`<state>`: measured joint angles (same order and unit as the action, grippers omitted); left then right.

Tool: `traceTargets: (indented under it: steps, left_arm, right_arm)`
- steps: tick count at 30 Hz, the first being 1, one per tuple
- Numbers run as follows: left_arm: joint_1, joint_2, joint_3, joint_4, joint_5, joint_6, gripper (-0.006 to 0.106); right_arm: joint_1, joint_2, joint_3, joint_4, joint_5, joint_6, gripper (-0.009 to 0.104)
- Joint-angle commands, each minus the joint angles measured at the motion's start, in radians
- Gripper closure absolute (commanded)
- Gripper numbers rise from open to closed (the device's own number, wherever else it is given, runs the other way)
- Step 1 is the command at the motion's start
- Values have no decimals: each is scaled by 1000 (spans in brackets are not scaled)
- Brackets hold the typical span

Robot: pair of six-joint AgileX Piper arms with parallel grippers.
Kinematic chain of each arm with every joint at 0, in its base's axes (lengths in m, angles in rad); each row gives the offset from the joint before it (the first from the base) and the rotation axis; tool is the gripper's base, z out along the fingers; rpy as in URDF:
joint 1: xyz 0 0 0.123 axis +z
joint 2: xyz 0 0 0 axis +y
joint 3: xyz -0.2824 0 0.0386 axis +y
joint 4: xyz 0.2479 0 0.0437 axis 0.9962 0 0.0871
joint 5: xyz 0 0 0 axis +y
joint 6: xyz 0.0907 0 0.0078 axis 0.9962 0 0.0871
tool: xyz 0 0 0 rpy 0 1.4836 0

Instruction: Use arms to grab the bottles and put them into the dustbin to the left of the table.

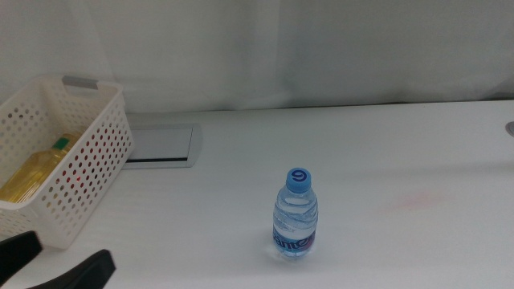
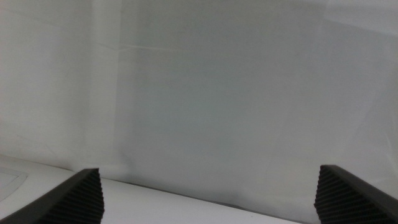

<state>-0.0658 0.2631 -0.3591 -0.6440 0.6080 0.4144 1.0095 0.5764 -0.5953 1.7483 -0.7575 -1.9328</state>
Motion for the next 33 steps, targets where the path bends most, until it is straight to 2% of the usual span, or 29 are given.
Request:
traceTargets:
  steps: [1, 3, 7, 11, 17, 21, 23, 27, 33]
  left_arm:
    - [-4, 74, -11, -105, 5, 98, 13]
    - [-4, 140, -46, -158, -6, 163, 13]
    - [-4, 258, -145, -161, -35, 238, 13]
    - [-69, 374, -239, -68, -53, 240, 13]
    - [-273, 525, -358, 210, -82, 62, 13]
    - [-419, 624, -415, 462, -106, -137, 13]
    - [-532, 684, -425, 636, -207, -300, 13]
    - [-579, 744, -425, 657, -279, -409, 14]
    - [-637, 884, -357, 655, -500, -435, 14]
  right_arm:
    - [-4, -1, 1, 43, -6, -4, 4]
    - [-4, -1, 1, 43, -4, -4, 4]
    - [-4, -1, 1, 43, -4, -4, 4]
    - [-4, -1, 1, 43, -6, -4, 4]
    - [-4, -3, 1, 43, -16, -4, 4]
    - [-4, -3, 1, 43, -18, -4, 4]
    - [-4, -3, 1, 43, -18, 26, 4]
    - [-4, -3, 1, 43, -18, 26, 4]
    - [-4, -3, 1, 43, -34, 26, 4]
